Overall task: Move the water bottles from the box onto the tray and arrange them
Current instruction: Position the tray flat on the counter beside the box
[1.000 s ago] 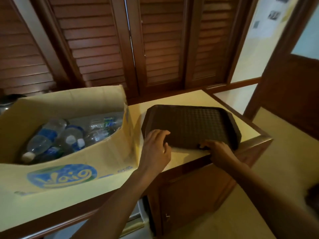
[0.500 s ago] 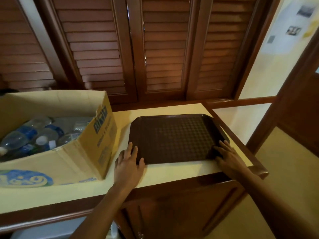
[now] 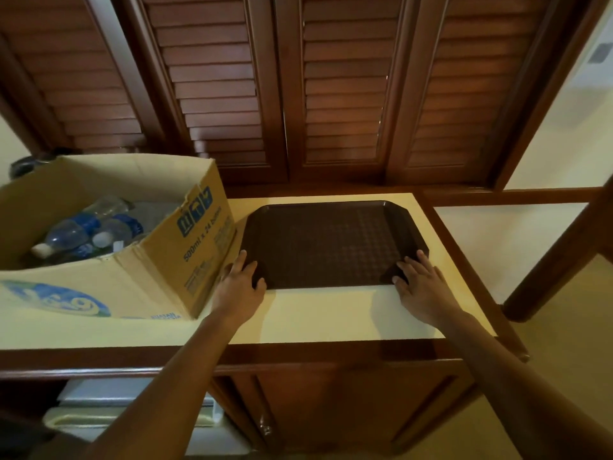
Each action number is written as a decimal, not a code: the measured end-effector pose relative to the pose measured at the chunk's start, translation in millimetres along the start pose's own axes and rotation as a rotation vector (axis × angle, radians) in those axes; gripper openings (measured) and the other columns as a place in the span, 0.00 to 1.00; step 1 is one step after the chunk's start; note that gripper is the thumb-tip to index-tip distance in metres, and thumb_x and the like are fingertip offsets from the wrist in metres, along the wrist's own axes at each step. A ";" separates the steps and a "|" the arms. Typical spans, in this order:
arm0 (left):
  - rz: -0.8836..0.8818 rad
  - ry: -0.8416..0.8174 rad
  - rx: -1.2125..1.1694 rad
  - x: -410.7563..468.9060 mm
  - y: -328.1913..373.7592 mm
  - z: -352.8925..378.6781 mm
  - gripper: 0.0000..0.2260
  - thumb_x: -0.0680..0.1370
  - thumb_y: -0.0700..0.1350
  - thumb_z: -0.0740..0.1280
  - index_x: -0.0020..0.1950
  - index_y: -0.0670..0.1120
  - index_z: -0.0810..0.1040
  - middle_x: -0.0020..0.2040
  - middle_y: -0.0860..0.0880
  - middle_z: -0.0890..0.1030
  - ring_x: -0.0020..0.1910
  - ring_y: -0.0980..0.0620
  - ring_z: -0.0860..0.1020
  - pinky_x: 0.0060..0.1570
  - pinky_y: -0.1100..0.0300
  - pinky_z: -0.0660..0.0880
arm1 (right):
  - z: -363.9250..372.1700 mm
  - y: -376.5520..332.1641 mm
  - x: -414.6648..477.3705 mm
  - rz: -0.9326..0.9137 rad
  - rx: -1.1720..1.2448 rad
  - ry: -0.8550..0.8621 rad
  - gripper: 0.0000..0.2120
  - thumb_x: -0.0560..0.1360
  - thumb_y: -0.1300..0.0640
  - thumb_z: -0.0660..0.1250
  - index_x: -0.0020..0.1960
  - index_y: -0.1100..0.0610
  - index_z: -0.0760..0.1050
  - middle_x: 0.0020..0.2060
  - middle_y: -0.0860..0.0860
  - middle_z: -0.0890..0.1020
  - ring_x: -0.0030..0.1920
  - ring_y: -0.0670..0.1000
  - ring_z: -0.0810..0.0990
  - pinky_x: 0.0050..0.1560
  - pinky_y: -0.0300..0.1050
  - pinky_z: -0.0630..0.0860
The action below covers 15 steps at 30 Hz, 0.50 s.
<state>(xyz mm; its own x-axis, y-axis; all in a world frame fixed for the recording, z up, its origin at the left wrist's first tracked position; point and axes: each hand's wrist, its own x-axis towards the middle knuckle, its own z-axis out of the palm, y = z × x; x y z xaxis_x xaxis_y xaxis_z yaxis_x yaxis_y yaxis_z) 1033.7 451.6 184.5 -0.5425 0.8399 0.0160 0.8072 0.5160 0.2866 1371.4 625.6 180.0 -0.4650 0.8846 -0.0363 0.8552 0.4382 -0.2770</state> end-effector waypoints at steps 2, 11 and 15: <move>0.002 0.012 0.000 -2.3 1.2 -1.5 0.25 0.82 0.55 0.60 0.80 0.52 0.64 0.82 0.50 0.53 0.80 0.43 0.55 0.76 0.46 0.56 | -2.4 0.7 -0.1 -0.008 0.035 -0.006 0.25 0.85 0.44 0.53 0.79 0.51 0.64 0.81 0.49 0.60 0.83 0.53 0.43 0.81 0.58 0.46; 0.197 0.204 -0.237 -39.8 29.7 -83.1 0.19 0.82 0.53 0.64 0.72 0.53 0.73 0.77 0.51 0.64 0.78 0.49 0.61 0.75 0.50 0.61 | -48.4 -68.8 -0.8 -0.100 0.212 0.194 0.21 0.81 0.52 0.66 0.73 0.49 0.71 0.77 0.48 0.67 0.79 0.54 0.60 0.77 0.55 0.60; 0.367 0.412 -0.324 -68.8 32.3 -158.3 0.16 0.81 0.53 0.64 0.67 0.52 0.78 0.69 0.53 0.73 0.69 0.54 0.71 0.68 0.57 0.71 | -83.2 -138.9 0.4 -0.262 0.300 0.249 0.19 0.81 0.53 0.67 0.71 0.47 0.74 0.74 0.47 0.71 0.76 0.51 0.67 0.75 0.55 0.67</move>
<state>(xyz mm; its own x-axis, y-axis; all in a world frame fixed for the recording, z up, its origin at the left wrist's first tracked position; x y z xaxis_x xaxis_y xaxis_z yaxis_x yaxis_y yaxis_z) 1060.3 383.9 344.3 -0.3407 0.7853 0.5170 0.8814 0.0755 0.4662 1271.4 578.4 298.4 -0.5561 0.7776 0.2934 0.5951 0.6190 -0.5126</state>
